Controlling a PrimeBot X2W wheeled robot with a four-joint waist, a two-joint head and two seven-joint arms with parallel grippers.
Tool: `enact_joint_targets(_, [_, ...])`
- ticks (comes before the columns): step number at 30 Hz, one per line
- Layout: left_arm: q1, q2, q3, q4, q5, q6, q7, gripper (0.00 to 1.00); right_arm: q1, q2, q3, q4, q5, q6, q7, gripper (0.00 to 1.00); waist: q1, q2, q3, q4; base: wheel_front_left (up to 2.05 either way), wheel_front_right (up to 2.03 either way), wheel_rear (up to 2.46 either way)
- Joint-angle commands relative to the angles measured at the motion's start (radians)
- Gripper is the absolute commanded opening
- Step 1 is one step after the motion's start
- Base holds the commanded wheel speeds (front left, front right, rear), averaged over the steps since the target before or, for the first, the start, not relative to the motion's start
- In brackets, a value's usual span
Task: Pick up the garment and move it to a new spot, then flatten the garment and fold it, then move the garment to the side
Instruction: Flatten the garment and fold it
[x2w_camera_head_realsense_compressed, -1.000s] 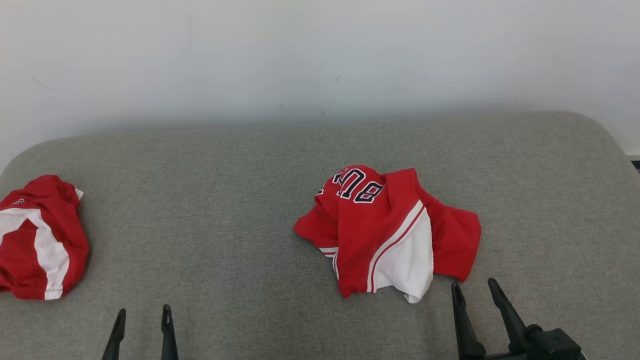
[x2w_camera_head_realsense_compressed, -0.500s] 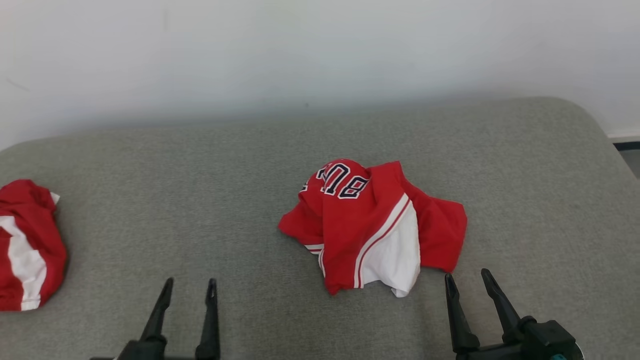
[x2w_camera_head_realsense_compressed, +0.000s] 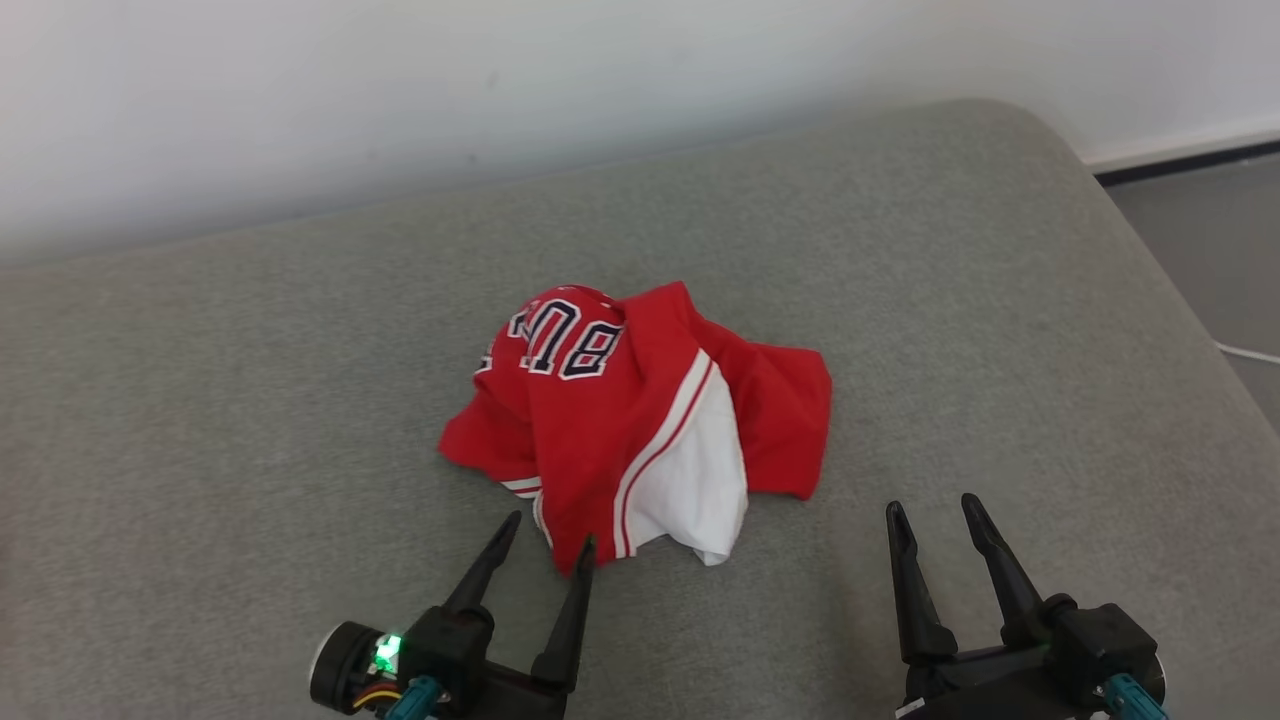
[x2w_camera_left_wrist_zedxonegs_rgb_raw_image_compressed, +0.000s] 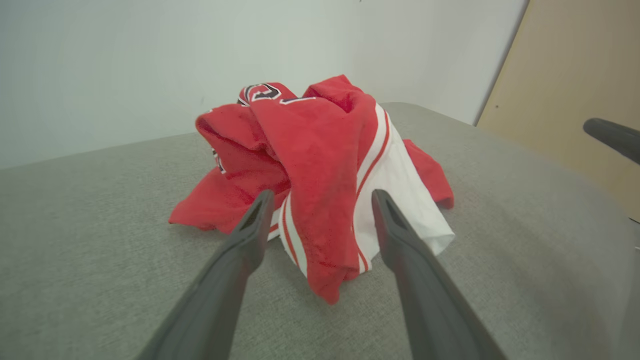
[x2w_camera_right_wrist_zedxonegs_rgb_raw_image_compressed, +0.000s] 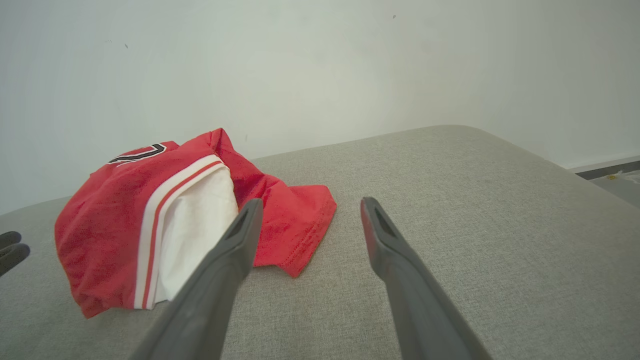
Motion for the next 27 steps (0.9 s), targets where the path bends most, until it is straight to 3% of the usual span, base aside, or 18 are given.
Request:
enact_joint_targets(1, [-0.021, 0.001, -0.010, 0.020, -0.017, -0.006, -0.003, 1.00, -0.008, 0.002, 0.002, -0.003, 0.005, -0.002, -0.001, 1.00, -0.0001, 0.0000, 0.051, -0.059, 0.00, 0.00, 0.00])
enact_joint_targets(10, [-0.096, 0.001, -0.055, 0.192, -0.071, -0.010, -0.003, 0.97, -0.014, 0.001, 0.002, -0.004, 0.009, -0.002, -0.001, 1.00, -0.0001, 0.0000, 0.064, -0.085, 0.00, 0.00, 0.00])
enact_joint_targets(11, [-0.108, 0.001, -0.057, 0.203, -0.080, -0.011, -0.003, 0.11, -0.012, 0.001, 0.001, -0.003, 0.007, -0.002, -0.001, 1.00, -0.0001, 0.0000, 0.060, -0.084, 0.00, 0.00, 0.00])
enact_joint_targets(12, [-0.115, 0.001, -0.057, 0.210, -0.092, -0.011, -0.003, 0.00, -0.011, 0.002, 0.000, -0.002, 0.004, -0.002, -0.001, 1.00, -0.0001, 0.0000, 0.056, -0.081, 0.00, 0.00, 0.00])
enact_joint_targets(19, [-0.114, 0.007, 0.033, 0.157, -0.081, -0.001, -0.003, 0.00, 0.016, 0.001, -0.017, 0.000, 0.002, -0.002, -0.001, 1.00, -0.0001, 0.0000, 0.012, -0.008, 0.00, 0.00, 0.00])
enact_joint_targets(27, [-0.052, 0.078, 0.148, 0.028, -0.061, -0.010, -0.003, 0.00, 0.031, 0.001, -0.008, 0.013, 0.023, -0.002, -0.001, 1.00, -0.0001, 0.0000, -0.025, 0.084, 0.00, 0.00, 0.00])
